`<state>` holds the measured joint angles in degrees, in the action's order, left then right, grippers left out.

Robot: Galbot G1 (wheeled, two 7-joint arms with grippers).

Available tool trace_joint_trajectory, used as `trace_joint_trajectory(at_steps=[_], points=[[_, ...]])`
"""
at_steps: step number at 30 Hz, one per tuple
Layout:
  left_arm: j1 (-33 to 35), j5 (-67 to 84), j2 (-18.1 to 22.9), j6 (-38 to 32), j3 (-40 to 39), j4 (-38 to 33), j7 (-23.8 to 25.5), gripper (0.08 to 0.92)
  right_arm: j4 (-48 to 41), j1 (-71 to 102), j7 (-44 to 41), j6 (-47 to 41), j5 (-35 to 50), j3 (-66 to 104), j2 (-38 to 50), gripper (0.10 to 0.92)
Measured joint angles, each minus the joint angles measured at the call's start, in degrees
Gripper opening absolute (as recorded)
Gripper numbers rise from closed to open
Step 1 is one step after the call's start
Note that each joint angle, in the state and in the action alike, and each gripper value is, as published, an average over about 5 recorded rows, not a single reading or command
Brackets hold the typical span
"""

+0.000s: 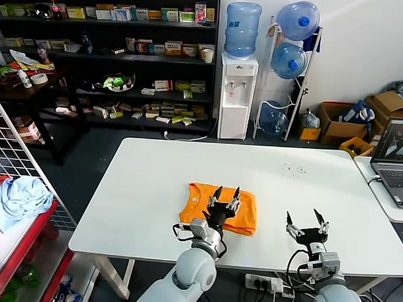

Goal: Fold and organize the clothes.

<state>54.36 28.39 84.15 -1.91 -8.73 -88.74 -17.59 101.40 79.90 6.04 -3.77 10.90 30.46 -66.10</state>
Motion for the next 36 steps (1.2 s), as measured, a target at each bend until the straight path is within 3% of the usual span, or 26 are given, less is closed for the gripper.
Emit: trace_joint_trajectory(at_steps=[6,15,25,36], points=[[4.0,-2.6,-7.5,-4.1,6.4,-3.2,2.7,0.793,-0.7,-0.9,-1.5,0.6,0.8,0.6,-0.8,0.823],[13.2,-6.5,-15.9,-8.7,18.9,-8.0,6.6,0.823,-1.5,-1.7,-4.1,2.1,1.5,1.9,-2.4,0.823],[19.8,-10.5,-20.2,-11.2,27.4,-10.3,9.4,0.823,-0.8,-1.0,-8.6,2.4,1.6,4.8,-3.5,0.823],[22.8,-13.2,-19.9,-12.5,30.2,-11.4,11.7,0.823,0.2,-0.5,-10.6,2.7,1.6,7.2,-4.3,0.823]])
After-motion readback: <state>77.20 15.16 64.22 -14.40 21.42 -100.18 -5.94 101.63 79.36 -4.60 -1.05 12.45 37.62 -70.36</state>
